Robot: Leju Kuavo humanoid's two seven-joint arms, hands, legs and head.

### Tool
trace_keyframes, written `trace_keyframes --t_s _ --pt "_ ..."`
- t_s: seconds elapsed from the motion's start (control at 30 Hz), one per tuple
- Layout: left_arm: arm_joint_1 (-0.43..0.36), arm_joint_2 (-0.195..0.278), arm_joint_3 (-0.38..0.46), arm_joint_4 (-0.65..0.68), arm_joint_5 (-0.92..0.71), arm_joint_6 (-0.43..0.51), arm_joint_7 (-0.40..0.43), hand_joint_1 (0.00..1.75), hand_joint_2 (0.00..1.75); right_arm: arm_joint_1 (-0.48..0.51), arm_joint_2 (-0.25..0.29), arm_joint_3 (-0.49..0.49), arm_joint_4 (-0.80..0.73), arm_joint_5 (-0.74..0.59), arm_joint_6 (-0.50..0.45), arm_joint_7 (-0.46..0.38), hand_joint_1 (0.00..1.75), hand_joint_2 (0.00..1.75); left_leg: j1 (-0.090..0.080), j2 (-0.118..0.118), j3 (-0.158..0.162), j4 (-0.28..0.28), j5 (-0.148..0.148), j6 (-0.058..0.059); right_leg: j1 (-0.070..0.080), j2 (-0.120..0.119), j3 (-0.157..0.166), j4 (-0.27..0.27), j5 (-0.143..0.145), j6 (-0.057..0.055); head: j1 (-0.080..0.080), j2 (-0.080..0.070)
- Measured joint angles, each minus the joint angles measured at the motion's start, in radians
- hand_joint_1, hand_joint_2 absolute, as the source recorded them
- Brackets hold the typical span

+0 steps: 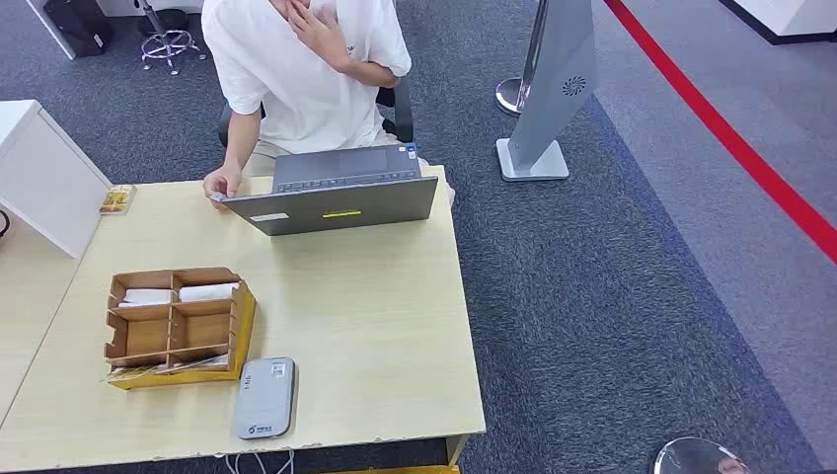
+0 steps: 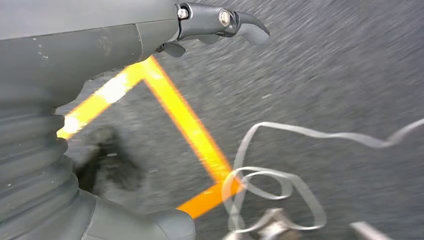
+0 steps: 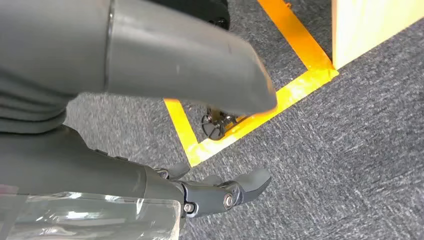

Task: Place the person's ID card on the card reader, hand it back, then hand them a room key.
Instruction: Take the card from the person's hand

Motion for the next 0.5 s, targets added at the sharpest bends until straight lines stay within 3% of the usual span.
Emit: trace_keyframes --t_s 0.5 --pt "0.043 -0.111 -0.017 -0.470 0.148 0.072 -0.085 0.00 1.75 -0.007 0.007 -0.071 0.012 0.023 -0.020 -0.004 0.00 1.75 0.000 0.000 0.000 0.000 0.000 0.000 0.000 0.000 0.000 0.000 0.000 0.000 0.000 0.000"
